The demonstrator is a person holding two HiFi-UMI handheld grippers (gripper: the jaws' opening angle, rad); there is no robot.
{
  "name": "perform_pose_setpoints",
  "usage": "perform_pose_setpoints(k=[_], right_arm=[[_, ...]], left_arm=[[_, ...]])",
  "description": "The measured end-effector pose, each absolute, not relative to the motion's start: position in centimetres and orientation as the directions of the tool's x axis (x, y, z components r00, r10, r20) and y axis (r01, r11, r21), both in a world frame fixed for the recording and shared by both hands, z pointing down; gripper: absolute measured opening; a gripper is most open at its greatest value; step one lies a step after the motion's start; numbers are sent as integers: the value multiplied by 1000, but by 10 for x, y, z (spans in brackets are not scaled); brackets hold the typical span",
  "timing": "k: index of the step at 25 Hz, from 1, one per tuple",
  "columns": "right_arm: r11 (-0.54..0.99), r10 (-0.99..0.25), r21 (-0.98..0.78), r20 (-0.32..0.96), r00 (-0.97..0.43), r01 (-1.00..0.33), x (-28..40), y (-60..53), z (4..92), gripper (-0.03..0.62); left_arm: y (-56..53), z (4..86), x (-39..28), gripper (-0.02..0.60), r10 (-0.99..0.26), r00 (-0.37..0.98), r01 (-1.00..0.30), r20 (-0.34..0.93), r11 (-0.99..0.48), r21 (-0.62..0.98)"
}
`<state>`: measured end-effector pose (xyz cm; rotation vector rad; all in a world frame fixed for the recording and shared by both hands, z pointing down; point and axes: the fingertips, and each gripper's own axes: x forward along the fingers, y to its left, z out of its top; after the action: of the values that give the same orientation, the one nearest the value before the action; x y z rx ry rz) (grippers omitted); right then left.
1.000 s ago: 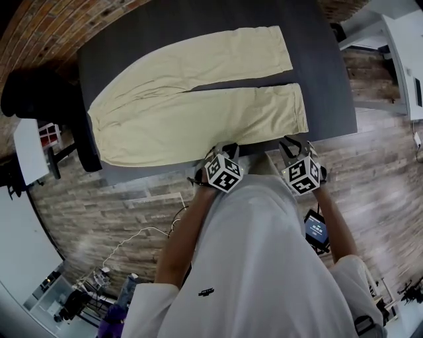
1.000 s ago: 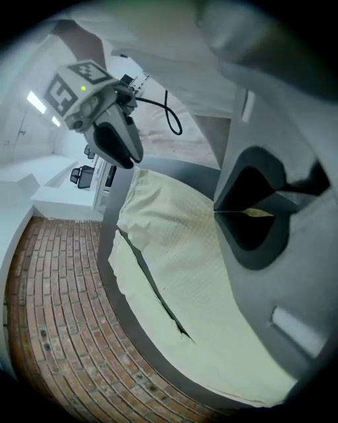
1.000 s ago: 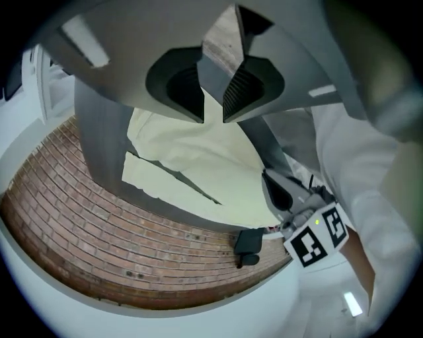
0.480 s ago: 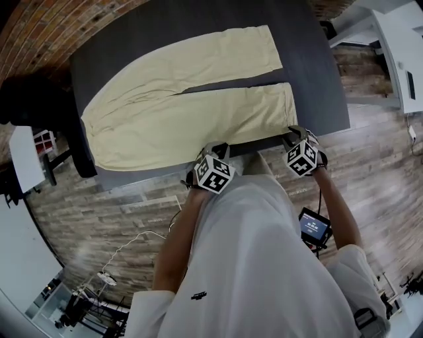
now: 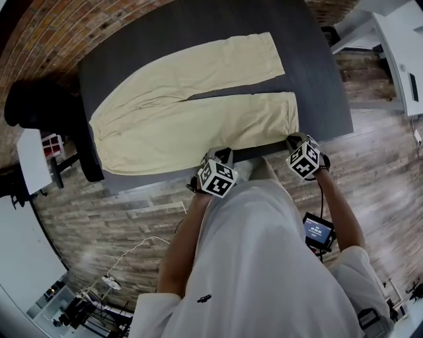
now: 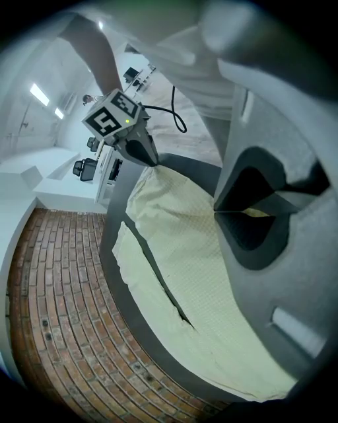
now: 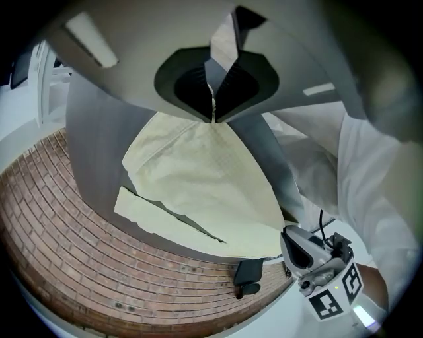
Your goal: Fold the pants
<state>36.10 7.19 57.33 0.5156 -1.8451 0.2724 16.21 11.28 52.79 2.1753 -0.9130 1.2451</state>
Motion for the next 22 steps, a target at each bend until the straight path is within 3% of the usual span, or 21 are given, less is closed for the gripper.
perform_pose_setpoints(k=[9,22], right_arm=[[879,-263,80,903,-339,-471,354,57,535,23],[792,-511,248,769,-383,-558,356,-12,442,23]], left_arm=[[98,507,152,11,-349,377,-756,858,-651,67],[45,446,139,12,-419,374,-754,827,-657,7]])
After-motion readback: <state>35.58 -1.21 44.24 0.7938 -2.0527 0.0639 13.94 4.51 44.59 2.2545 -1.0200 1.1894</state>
